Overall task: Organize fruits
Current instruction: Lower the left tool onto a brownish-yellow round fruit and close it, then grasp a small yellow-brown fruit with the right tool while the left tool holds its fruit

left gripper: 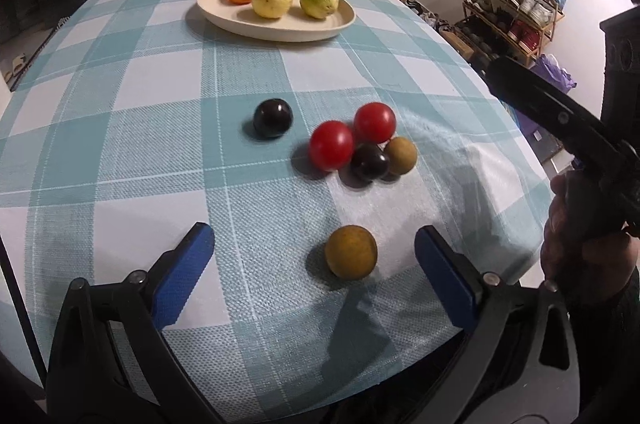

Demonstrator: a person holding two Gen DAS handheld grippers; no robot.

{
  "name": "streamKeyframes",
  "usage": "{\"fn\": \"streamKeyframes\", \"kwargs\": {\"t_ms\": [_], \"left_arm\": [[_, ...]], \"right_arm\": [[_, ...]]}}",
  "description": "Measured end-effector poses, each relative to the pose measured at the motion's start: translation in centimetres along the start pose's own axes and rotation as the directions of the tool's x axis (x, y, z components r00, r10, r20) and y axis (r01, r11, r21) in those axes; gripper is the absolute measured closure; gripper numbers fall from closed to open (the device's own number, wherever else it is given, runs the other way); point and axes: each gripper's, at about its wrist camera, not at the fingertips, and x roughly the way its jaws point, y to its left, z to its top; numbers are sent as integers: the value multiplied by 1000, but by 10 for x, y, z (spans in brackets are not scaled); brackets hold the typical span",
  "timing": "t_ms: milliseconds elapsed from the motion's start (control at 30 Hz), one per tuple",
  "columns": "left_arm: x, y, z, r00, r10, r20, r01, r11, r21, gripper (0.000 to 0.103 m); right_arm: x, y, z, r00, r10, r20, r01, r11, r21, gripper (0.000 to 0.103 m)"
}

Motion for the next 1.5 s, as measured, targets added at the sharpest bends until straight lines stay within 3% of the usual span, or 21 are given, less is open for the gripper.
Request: {"fn": "streamKeyframes", "kwargs": {"t_ms": [100, 200, 367, 433, 500, 1067, 1133, 1200, 1433, 1500], "left_arm": [[1, -4, 0, 1000, 4, -6, -4, 1000, 27, 10], [1, -5, 0, 1000, 2, -3, -2, 999, 40, 22], [0, -7, -1, 1000, 24, -9, -23, 996, 80, 52], [0, -10, -1, 1000, 14, -17, -12, 994, 108, 60], [0, -12, -2, 1000, 5, -25, -2, 992, 124, 80], [-23, 16, 12, 999, 11, 52, -13, 999, 34, 80], [-27, 21, 12, 998, 12, 58, -13, 1000, 20, 80], [-29, 24, 11, 998, 15, 60, -16, 1000, 12, 80], [-26, 34, 8, 999, 12, 50, -11, 1000, -16, 80], [-25, 35, 7, 999, 10, 46, -9, 1000, -20, 80]], "right_arm": [[0, -2, -3, 1000, 17, -7, -17, 1000, 0, 0], [1, -2, -4, 1000, 14, -13, -14, 1000, -1, 0], [3, -3, -6, 999, 15, -33, -14, 1000, 11, 0], [3, -4, -7, 999, 19, -34, -18, 1000, 24, 0], [3, -6, -7, 999, 24, -34, -22, 999, 44, 0], [15, 1, -26, 992, 25, -122, -22, 1000, 20, 1], [20, 1, -29, 990, 20, -143, -18, 1000, 13, 5], [25, 2, -31, 987, 20, -160, -18, 1000, 9, 18], [40, 6, -36, 978, 29, -207, -29, 1000, -1, 32], [44, 8, -37, 976, 31, -217, -33, 999, -6, 44]]}}
